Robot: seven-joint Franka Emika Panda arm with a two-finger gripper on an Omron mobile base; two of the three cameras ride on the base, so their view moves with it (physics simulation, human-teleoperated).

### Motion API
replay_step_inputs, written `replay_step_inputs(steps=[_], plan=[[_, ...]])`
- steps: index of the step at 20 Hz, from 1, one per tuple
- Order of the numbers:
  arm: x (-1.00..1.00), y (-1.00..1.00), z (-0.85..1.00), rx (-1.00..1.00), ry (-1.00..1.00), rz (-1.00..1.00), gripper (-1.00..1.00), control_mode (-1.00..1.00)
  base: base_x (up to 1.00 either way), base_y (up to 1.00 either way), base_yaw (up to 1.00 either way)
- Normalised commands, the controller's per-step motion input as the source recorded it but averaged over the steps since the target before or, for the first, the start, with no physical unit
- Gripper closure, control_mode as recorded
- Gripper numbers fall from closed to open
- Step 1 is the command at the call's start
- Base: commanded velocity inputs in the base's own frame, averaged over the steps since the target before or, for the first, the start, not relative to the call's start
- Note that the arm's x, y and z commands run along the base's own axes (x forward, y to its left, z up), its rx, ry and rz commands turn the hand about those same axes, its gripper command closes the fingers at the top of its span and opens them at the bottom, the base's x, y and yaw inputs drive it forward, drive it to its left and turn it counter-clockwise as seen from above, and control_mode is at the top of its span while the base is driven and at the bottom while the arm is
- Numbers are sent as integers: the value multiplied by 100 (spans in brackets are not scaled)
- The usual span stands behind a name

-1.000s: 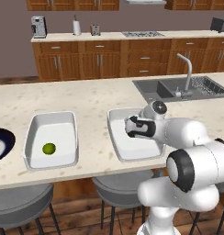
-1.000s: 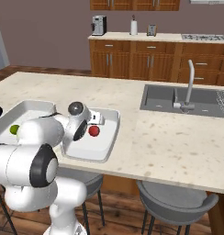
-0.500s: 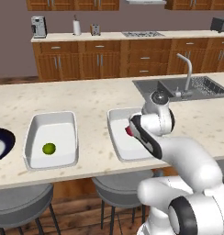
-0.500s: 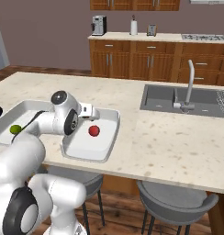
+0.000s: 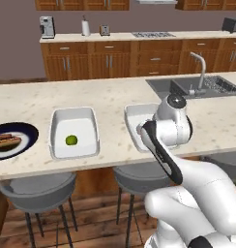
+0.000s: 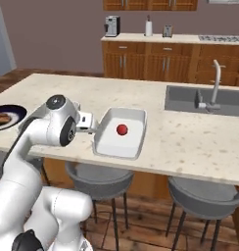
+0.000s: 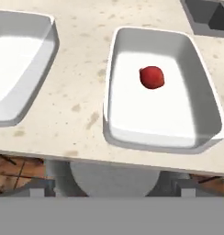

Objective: Place one cooked food and one vegetable from the large plate to each tupperware container.

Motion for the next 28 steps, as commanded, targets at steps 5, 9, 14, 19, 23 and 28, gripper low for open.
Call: replay_step_inputs(steps=[5, 9, 14, 19, 23, 28], plan=[[0, 0, 0, 0, 0, 0, -100, 100, -27, 100, 0], [0, 0, 0, 0, 0, 0, -100, 100, 6, 100, 3], [0, 0, 0, 0, 0, 0, -100, 100, 38, 2, 0], [0, 0, 0, 0, 0, 0, -100, 100, 38, -18, -14], [0, 0, 0, 0, 0, 0, -100, 100, 61, 39, -13], [0, 0, 0, 0, 0, 0, -100, 100, 59, -45, -4]])
